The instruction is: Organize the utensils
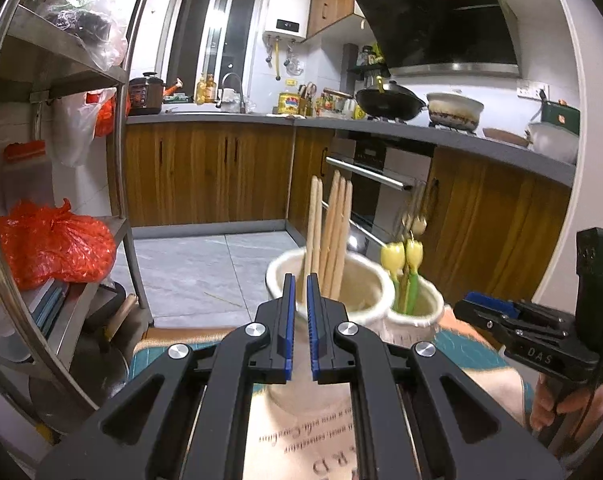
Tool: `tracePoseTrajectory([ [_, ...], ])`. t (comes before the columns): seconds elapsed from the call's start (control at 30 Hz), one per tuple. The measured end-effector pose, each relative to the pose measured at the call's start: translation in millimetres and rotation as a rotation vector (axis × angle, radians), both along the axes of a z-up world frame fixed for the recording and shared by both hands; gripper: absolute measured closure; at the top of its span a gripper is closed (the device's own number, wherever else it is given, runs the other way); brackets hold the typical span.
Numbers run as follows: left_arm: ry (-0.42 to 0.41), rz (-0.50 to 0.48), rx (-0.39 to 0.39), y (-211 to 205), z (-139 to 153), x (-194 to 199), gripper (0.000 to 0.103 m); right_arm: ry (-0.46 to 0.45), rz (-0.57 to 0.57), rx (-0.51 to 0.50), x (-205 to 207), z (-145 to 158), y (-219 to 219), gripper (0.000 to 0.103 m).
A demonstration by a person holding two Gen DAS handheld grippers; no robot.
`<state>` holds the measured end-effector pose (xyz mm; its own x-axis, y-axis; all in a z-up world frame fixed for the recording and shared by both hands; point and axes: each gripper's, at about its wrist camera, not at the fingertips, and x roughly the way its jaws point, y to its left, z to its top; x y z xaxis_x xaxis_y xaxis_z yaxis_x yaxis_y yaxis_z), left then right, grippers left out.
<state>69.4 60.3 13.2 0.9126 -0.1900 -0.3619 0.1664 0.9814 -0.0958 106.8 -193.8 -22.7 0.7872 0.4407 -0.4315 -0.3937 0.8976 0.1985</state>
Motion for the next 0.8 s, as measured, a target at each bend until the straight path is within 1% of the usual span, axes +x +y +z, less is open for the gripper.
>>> tracePoseTrajectory([
  [0.07, 0.001, -0.005, 0.006, 0, -5, -8, 0.089, -0.007, 0.009, -0.033, -7, -4, 0, 0.072],
  [0.13, 0.018, -0.009, 0.007, 1, -12, -16, 0.059, -0.030, 0.016, -0.072, -15, -6, 0, 0.065],
  [0.2, 0.023, -0.010, 0.004, 0, -18, -23, 0.055, -0.042, 0.025, -0.092, -20, -9, 1, 0.064],
  [0.27, 0.031, -0.022, 0.008, -1, -25, -29, 0.048, -0.053, 0.035, -0.112, -25, -11, 2, 0.059],
  [0.33, 0.026, -0.031, 0.025, -5, -30, -33, 0.040, -0.068, 0.048, -0.107, -30, -9, 0, 0.046],
  [0.37, 0.022, -0.030, 0.037, -7, -32, -36, 0.037, -0.078, 0.050, -0.110, -33, -8, 0, 0.044],
  [0.43, 0.007, -0.030, 0.055, -10, -33, -39, 0.028, -0.089, 0.059, -0.133, -37, -9, 0, 0.034],
  [0.47, -0.005, -0.033, 0.061, -12, -33, -41, 0.024, -0.091, 0.064, -0.135, -39, -8, 0, 0.031],
  [0.5, -0.013, -0.037, 0.065, -13, -34, -42, 0.019, -0.094, 0.071, -0.134, -41, -9, -1, 0.024],
  [0.53, -0.019, -0.037, 0.071, -15, -35, -43, 0.017, -0.095, 0.074, -0.130, -42, -8, -3, 0.022],
  [0.6, -0.019, -0.032, 0.080, -16, -35, -42, 0.013, -0.101, 0.071, -0.139, -44, -8, -5, 0.020],
  [0.7, -0.033, -0.019, 0.075, -14, -35, -44, 0.007, -0.115, 0.065, -0.151, -47, -6, -6, 0.013],
  [0.8, -0.040, -0.014, 0.069, -13, -34, -46, 0.006, -0.116, 0.062, -0.143, -47, -7, -7, 0.009],
])
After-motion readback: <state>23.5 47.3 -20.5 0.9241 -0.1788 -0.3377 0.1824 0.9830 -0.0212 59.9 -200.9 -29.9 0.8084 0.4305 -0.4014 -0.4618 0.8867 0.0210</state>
